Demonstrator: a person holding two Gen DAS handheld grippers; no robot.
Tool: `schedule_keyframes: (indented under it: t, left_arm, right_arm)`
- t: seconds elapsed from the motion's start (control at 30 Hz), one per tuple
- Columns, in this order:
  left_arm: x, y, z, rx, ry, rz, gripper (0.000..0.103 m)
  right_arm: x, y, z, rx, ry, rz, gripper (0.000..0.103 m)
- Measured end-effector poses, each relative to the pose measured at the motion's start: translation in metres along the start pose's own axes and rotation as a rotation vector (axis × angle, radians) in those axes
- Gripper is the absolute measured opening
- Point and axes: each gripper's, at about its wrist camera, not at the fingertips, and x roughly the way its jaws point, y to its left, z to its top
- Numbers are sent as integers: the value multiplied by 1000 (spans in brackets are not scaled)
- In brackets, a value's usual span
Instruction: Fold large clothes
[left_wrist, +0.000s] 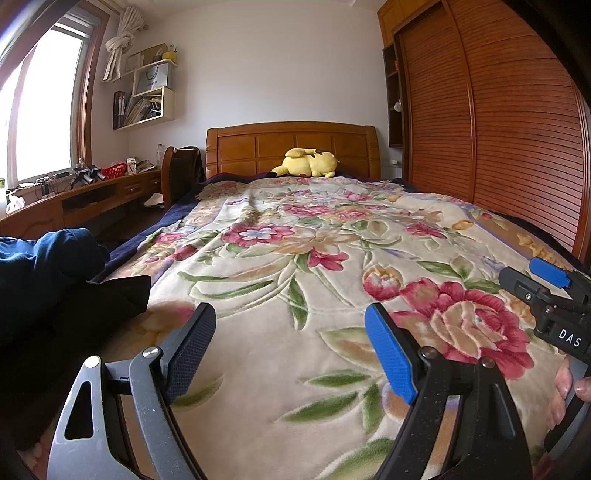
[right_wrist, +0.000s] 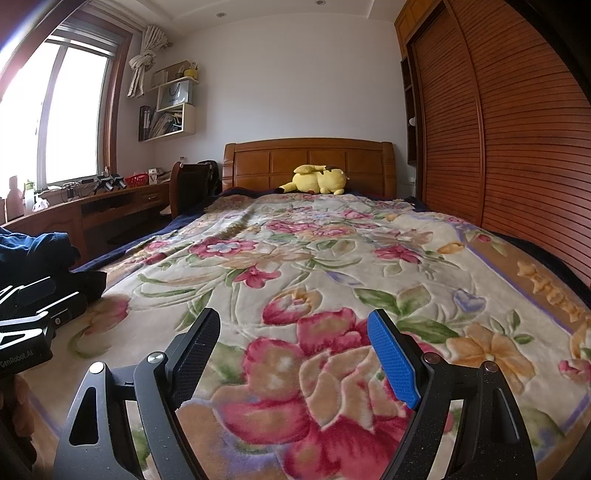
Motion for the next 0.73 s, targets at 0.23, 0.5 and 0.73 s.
schedule_keyframes:
  t: [0.23, 0.5, 0.73]
  left_arm:
    - [0, 0, 0, 1, -1, 1, 84]
    - [0, 0, -1, 0, -1, 0, 84]
    - [0, 0, -1, 1, -1, 0, 84]
  right_arm:
    - [0, -1, 0, -1, -1, 1, 84]
    - [0, -1, 0, -1, -2, 3, 84]
    - [0, -2, 0, -2, -1, 3, 84]
